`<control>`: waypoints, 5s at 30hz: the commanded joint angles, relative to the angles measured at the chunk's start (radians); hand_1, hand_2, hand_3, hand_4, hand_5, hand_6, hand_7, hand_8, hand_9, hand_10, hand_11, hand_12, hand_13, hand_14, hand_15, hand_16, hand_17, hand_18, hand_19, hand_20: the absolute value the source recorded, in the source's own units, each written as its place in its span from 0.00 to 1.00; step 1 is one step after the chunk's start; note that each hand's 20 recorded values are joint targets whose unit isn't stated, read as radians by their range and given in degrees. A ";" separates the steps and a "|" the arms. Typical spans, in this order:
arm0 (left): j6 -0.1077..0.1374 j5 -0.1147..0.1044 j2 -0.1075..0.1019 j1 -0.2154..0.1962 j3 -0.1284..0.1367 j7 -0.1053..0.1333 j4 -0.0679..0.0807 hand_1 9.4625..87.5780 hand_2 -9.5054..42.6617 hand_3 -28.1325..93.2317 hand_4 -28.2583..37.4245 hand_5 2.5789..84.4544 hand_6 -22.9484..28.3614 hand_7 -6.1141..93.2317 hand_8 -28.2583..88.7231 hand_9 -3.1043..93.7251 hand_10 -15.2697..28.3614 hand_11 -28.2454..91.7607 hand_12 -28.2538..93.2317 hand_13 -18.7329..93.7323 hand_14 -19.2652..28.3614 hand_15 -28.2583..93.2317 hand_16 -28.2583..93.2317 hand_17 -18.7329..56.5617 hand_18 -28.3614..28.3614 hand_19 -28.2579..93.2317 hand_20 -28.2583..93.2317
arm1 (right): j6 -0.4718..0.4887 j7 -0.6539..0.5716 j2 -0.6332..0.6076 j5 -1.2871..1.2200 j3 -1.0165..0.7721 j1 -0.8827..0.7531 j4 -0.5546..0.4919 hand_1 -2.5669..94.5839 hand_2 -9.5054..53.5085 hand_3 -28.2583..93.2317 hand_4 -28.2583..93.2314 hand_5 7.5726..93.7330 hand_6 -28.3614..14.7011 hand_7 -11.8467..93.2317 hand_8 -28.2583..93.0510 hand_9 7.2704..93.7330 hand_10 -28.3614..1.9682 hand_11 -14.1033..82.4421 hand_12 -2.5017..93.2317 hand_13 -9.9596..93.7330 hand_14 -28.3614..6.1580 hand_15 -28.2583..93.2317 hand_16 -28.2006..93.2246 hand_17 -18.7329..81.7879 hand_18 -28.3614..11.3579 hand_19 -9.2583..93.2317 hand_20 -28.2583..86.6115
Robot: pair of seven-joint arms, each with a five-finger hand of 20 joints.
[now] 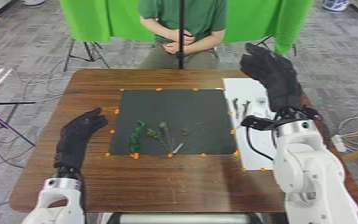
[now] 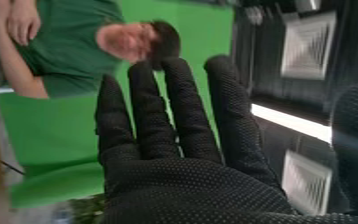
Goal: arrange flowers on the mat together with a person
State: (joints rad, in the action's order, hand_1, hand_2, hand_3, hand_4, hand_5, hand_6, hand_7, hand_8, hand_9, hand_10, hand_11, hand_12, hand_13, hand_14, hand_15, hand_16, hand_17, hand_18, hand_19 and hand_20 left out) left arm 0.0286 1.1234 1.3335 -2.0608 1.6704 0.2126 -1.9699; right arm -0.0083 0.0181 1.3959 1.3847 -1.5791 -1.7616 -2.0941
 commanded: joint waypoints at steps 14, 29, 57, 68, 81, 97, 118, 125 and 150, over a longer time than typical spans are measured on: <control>-0.066 0.045 0.019 -0.003 -0.006 0.011 -0.020 0.24 0.03 0.77 0.16 0.55 0.54 0.23 0.19 0.51 0.65 0.40 0.35 0.49 0.79 0.43 0.26 0.26 0.79 0.36 0.38 | 0.029 0.093 0.050 -0.243 -0.116 -0.338 -0.037 0.10 0.23 0.85 0.11 0.45 0.63 0.18 0.18 0.45 0.43 0.21 0.19 0.42 0.39 0.31 0.41 0.37 0.29 0.21 0.48; -0.066 0.042 0.035 -0.022 0.005 0.005 -0.030 0.24 0.04 0.77 0.16 0.55 0.54 0.23 0.19 0.51 0.65 0.40 0.35 0.49 0.79 0.43 0.26 0.26 0.78 0.36 0.38 | 0.011 0.088 0.055 -0.265 -0.124 -0.360 -0.044 0.11 0.24 0.86 0.10 0.47 0.64 0.20 0.17 0.48 0.44 0.21 0.19 0.44 0.39 0.32 0.40 0.37 0.29 0.21 0.49; -0.061 0.033 0.030 -0.024 0.000 0.008 -0.032 0.24 0.03 0.77 0.16 0.55 0.54 0.23 0.19 0.51 0.65 0.40 0.35 0.48 0.79 0.43 0.26 0.26 0.79 0.36 0.38 | 0.003 0.075 0.049 -0.269 -0.126 -0.362 -0.049 0.12 0.25 0.85 0.10 0.48 0.63 0.21 0.17 0.50 0.44 0.22 0.20 0.48 0.36 0.33 0.43 0.37 0.29 0.22 0.50; -0.065 0.033 0.037 -0.022 0.003 0.019 -0.032 0.24 0.03 0.77 0.16 0.55 0.54 0.23 0.19 0.51 0.65 0.40 0.35 0.48 0.79 0.43 0.26 0.26 0.79 0.36 0.38 | 0.009 0.064 0.050 -0.271 -0.120 -0.364 -0.050 0.12 0.26 0.85 0.10 0.49 0.63 0.21 0.18 0.50 0.44 0.22 0.21 0.48 0.36 0.33 0.43 0.37 0.29 0.22 0.50; -0.074 0.033 0.044 -0.022 0.011 0.018 -0.030 0.24 0.03 0.77 0.16 0.55 0.53 0.23 0.19 0.51 0.65 0.40 0.35 0.48 0.79 0.43 0.26 0.26 0.79 0.36 0.38 | 0.003 0.072 0.049 -0.265 -0.116 -0.362 -0.048 0.12 0.25 0.85 0.11 0.49 0.63 0.21 0.18 0.50 0.44 0.22 0.21 0.48 0.37 0.33 0.43 0.38 0.32 0.22 0.50; -0.063 0.022 0.030 -0.027 0.011 0.017 -0.033 0.24 0.03 0.77 0.16 0.55 0.54 0.23 0.19 0.51 0.65 0.40 0.35 0.48 0.79 0.43 0.26 0.26 0.79 0.36 0.38 | -0.098 0.069 -0.037 0.103 -0.114 -0.286 -0.057 0.31 0.08 0.87 0.08 0.51 0.68 0.26 0.16 0.51 0.46 0.22 0.22 0.52 0.45 0.34 0.43 0.41 0.37 0.32 0.58; -0.057 0.017 0.020 -0.035 0.010 0.012 -0.040 0.24 0.03 0.77 0.16 0.55 0.54 0.23 0.19 0.51 0.65 0.40 0.35 0.48 0.79 0.43 0.26 0.26 0.79 0.36 0.38 | 0.304 -0.414 -0.388 1.129 0.065 0.079 0.075 0.38 0.00 0.85 0.00 0.46 0.64 0.24 0.17 0.59 0.43 0.29 0.25 0.70 0.45 0.48 0.46 0.44 0.24 0.65 0.65; -0.050 0.014 0.018 -0.044 0.013 0.013 -0.045 0.24 0.03 0.77 0.16 0.55 0.53 0.23 0.19 0.51 0.65 0.40 0.36 0.48 0.79 0.43 0.26 0.26 0.79 0.36 0.38 | 0.353 -0.421 -0.411 1.196 0.131 0.126 0.156 0.37 0.00 0.84 0.01 0.46 0.64 0.23 0.18 0.58 0.41 0.27 0.24 0.70 0.44 0.48 0.45 0.43 0.22 0.65 0.65; -0.051 0.001 0.024 -0.042 0.014 0.011 -0.039 0.24 0.03 0.77 0.16 0.55 0.53 0.23 0.19 0.51 0.65 0.40 0.36 0.48 0.79 0.43 0.26 0.26 0.79 0.36 0.38 | 0.160 -0.397 -0.384 1.305 0.270 0.115 0.339 0.48 0.00 0.84 0.00 0.60 0.72 0.28 0.16 0.74 0.55 0.35 0.25 0.81 0.56 0.59 0.49 0.49 0.20 0.76 0.69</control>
State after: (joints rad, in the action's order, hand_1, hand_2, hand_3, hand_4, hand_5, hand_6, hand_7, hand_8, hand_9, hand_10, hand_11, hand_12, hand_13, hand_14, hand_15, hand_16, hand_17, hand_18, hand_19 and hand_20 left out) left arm -0.0319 1.1370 1.3514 -2.0925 1.6792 0.2308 -2.0133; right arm 0.3198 -0.3822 1.0095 2.6128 -1.3671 -1.6028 -1.7983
